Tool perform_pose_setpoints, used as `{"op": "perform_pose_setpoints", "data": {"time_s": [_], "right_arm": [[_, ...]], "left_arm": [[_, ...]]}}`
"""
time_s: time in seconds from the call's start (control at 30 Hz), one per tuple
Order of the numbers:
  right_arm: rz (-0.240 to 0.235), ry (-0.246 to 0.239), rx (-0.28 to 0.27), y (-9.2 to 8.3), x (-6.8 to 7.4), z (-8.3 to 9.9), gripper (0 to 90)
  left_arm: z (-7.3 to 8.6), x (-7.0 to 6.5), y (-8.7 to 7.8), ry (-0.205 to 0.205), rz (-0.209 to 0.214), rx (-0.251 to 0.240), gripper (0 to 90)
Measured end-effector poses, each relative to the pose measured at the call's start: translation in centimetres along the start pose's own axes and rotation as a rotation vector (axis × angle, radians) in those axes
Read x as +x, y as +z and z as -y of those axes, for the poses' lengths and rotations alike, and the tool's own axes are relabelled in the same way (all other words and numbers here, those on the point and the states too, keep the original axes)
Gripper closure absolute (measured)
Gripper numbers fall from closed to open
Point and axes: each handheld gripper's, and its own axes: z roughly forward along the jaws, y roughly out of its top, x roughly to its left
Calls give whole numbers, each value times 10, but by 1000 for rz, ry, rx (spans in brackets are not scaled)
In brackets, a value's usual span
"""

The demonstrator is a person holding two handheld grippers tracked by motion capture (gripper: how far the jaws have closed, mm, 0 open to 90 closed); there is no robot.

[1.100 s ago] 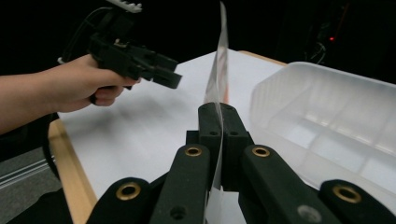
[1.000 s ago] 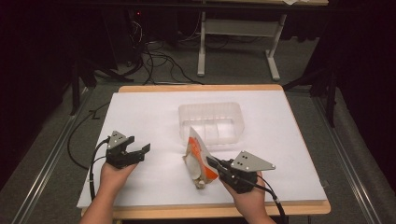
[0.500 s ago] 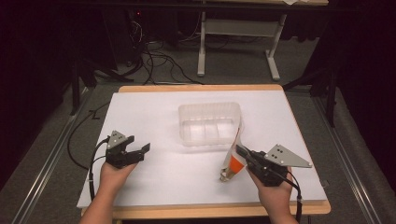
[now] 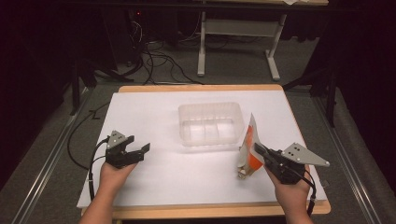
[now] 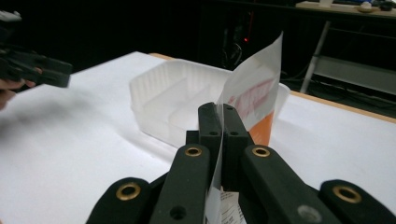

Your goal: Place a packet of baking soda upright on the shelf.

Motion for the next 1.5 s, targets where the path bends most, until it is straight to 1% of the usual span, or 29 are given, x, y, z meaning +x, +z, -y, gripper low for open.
{"op": "perform_pose_setpoints", "data": {"time_s": [0.03, 0.07, 0.2, 0.23, 0.3, 0.37, 0.4, 0.47, 0.5, 0.57, 0.6, 0.8, 0.83, 0.9, 0.93, 1.1, 1.27, 1.5], "right_arm": [[0, -4, 3, -1, -1, 0, 900], [10, -8, 4, -2, -3, 1, 900], [21, 4, -6, -5, -8, -1, 900], [27, 3, -14, -6, -10, -2, 900], [33, -5, -9, -5, -11, -2, 900], [33, 4, -3, -3, -12, 0, 900], [29, 15, 21, 3, -15, 7, 900], [24, 23, 10, 3, -16, 11, 900], [31, 45, 1, 1, -18, 11, 897], [31, 50, -1, 0, -19, 12, 892], [26, 61, 1, 0, -17, 17, 881], [28, 61, 1, 1, -13, 21, 846], [32, 61, 5, 2, -12, 22, 825], [26, 80, 10, 2, -11, 26, 825], [26, 82, 12, 2, -10, 27, 824], [31, 74, 10, -2, -2, 31, 782], [29, 71, 28, -4, 6, 39, 719], [22, 67, 40, -7, 12, 44, 686]], "left_arm": [[0, 0, 0, 0, 0, 0, 254], [0, 0, 0, 0, 0, 0, 254], [0, 0, 0, 1, 0, 2, 254], [0, 0, 1, 1, 0, 1, 254], [0, -1, 1, 4, 2, 5, 254], [0, -1, 1, 4, 2, 5, 254], [0, -1, 1, 3, 2, 6, 254], [0, 0, 1, 0, 3, 4, 254], [0, -1, 0, 1, 4, 5, 254], [0, -1, 1, 2, 5, 6, 254], [0, -1, 1, 1, 6, 6, 253], [0, -2, 0, 3, 8, 2, 253], [0, -1, 0, 1, 9, 1, 253], [0, -1, 0, -1, 9, 1, 252], [0, -1, 0, 0, 9, 1, 252], [0, -2, 0, 5, 13, 2, 252], [0, -2, 1, 6, 14, 8, 252], [0, -4, 1, 14, 17, 13, 252]]}}
